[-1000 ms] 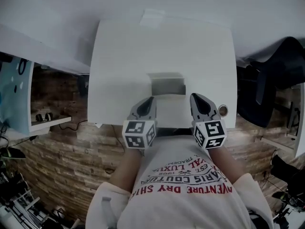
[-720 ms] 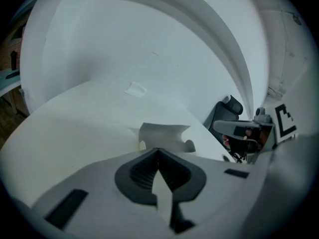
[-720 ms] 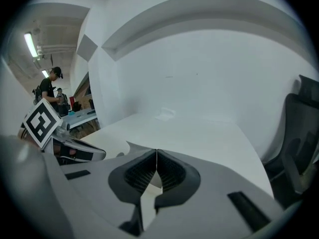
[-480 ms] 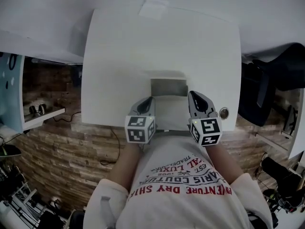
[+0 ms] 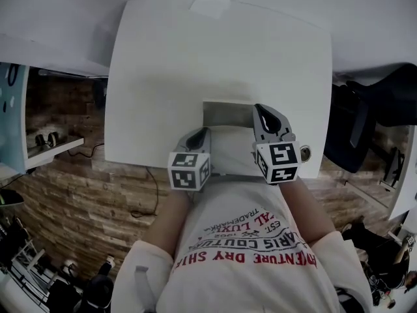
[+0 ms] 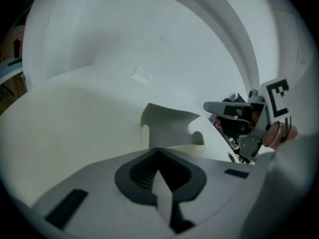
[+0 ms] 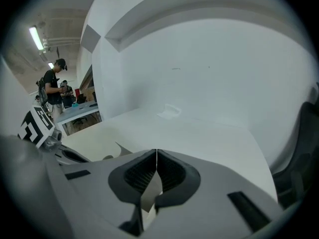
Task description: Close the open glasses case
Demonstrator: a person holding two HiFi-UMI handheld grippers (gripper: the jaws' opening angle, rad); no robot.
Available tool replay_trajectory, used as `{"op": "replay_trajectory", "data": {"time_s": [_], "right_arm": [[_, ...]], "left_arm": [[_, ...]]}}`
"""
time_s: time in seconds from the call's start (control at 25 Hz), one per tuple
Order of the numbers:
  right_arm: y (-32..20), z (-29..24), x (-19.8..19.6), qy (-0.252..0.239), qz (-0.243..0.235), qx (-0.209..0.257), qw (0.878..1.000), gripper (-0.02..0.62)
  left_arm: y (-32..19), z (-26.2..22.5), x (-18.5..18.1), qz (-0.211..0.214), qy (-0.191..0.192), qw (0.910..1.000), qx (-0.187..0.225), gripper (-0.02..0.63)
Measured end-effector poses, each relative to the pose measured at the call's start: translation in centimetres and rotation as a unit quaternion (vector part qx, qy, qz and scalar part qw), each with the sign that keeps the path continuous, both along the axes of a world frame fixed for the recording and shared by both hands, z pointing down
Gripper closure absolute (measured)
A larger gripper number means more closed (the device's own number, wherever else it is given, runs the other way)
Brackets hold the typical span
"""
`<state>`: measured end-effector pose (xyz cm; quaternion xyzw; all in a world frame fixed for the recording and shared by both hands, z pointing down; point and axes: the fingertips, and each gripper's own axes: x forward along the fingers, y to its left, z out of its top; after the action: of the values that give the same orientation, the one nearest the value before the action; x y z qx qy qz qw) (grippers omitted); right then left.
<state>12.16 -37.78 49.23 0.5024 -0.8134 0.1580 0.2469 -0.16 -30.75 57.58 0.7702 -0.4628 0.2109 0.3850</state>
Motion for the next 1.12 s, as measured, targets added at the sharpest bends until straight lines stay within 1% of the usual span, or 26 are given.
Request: {"op": "replay_trajectory", "data": {"time_s": [0.12,0.28,0.56,0.72,1.12], "right_arm": [[-1.1,0.6,0.8,0.004,0.015,0.004,1.000,0.583],[-1.3,2.0,2.0,-0.011,0.038,-0.022,0.999,0.581],[-0.2,2.1,1.5,-0.014,0.029,-0.022,0.999,0.583],[0.8,2.2,1.7,-0.021,0.032,-0.025,0.999,0.583],[3.6,2.8,1.7,-0.030,0.051,-0.030,0.998,0.583]], "left_arm": [[0.0,0.0,0.1,-0.007,0.008,0.9999,-0.001,0.601],[-0.1,0.0,0.2,-0.002,0.006,1.0000,0.004,0.601],[-0.1,-0.2,-0.1,0.007,-0.003,0.9999,0.009,0.601],[-0.1,0.0,0.1,0.020,-0.018,0.9996,0.013,0.601],[-0.1,-0.1,0.1,0.027,-0.018,0.9993,0.020,0.601]]}}
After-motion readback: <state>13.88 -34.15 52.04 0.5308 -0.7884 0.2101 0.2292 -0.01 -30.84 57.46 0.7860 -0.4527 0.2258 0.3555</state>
